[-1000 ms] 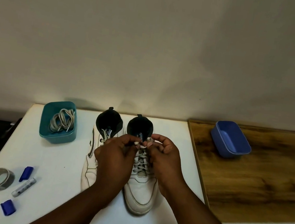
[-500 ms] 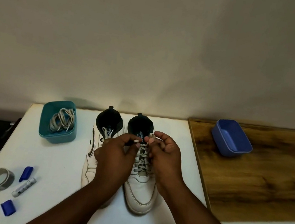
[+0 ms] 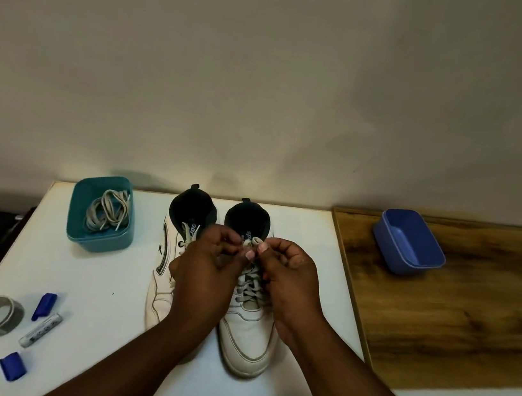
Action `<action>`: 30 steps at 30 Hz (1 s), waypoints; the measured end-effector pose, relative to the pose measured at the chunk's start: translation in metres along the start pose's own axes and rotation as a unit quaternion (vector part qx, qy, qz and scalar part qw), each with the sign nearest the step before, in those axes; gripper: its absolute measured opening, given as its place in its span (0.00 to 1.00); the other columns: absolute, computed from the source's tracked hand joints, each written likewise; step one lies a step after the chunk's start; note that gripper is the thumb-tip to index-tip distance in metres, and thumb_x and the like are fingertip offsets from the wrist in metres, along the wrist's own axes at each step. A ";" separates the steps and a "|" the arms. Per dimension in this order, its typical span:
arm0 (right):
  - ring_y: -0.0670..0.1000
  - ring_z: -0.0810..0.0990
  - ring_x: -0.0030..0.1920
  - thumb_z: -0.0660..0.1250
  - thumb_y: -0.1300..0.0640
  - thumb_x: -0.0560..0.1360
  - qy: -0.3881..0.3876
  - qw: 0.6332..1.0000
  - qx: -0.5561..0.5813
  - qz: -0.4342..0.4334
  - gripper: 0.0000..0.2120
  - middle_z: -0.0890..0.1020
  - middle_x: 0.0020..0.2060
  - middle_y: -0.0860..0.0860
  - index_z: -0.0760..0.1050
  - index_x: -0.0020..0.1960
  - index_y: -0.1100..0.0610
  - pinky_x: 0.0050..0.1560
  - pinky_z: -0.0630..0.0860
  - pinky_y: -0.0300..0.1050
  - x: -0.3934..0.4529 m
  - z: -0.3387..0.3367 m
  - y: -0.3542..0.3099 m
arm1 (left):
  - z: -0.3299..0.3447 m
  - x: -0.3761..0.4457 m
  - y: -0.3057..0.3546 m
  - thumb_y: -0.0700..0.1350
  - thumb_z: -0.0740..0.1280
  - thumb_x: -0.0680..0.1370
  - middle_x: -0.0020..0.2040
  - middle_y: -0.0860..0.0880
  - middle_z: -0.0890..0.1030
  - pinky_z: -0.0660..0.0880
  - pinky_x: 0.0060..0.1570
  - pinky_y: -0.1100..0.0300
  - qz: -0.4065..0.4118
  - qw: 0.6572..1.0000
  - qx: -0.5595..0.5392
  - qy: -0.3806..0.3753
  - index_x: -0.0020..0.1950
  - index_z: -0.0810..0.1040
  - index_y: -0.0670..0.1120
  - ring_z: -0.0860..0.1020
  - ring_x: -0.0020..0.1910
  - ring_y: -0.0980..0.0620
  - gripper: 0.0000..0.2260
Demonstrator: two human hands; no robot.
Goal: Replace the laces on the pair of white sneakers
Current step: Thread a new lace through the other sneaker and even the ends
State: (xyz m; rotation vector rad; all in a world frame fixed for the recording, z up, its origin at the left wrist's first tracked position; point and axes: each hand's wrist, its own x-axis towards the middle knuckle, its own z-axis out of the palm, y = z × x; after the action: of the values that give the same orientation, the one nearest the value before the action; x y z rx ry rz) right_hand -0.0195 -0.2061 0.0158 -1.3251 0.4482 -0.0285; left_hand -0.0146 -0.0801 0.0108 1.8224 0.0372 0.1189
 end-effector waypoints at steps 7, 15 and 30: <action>0.43 0.85 0.41 0.68 0.61 0.81 -0.038 0.998 -0.056 -0.012 0.06 0.87 0.41 0.49 0.83 0.55 0.57 0.45 0.82 0.40 0.002 -0.006 0.000 | -0.004 0.005 -0.002 0.40 0.74 0.77 0.43 0.60 0.86 0.75 0.46 0.72 0.028 0.998 0.032 -0.053 0.48 0.86 0.52 0.83 0.44 0.64 0.06; 0.50 0.87 0.50 0.70 0.65 0.79 -0.035 0.989 -0.124 -0.075 0.10 0.86 0.47 0.53 0.81 0.56 0.54 0.56 0.83 0.50 0.004 -0.010 0.006 | -0.009 0.015 -0.007 0.45 0.76 0.76 0.41 0.59 0.86 0.77 0.57 0.53 -0.016 0.994 0.071 -0.083 0.60 0.77 0.56 0.82 0.46 0.65 0.16; 0.44 0.82 0.41 0.71 0.57 0.78 -0.038 0.879 -0.388 -0.275 0.05 0.83 0.41 0.42 0.79 0.51 0.47 0.43 0.81 0.48 -0.003 -0.017 0.007 | -0.009 0.012 -0.001 0.47 0.76 0.74 0.38 0.61 0.85 0.81 0.52 0.48 -0.047 0.996 0.059 -0.043 0.43 0.86 0.57 0.84 0.40 0.62 0.04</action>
State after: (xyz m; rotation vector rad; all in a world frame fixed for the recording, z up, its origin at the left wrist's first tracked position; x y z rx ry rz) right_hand -0.0297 -0.2188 0.0072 -2.2103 -0.0263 -0.2942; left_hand -0.0032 -0.0703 0.0124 1.9391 0.0702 -0.0282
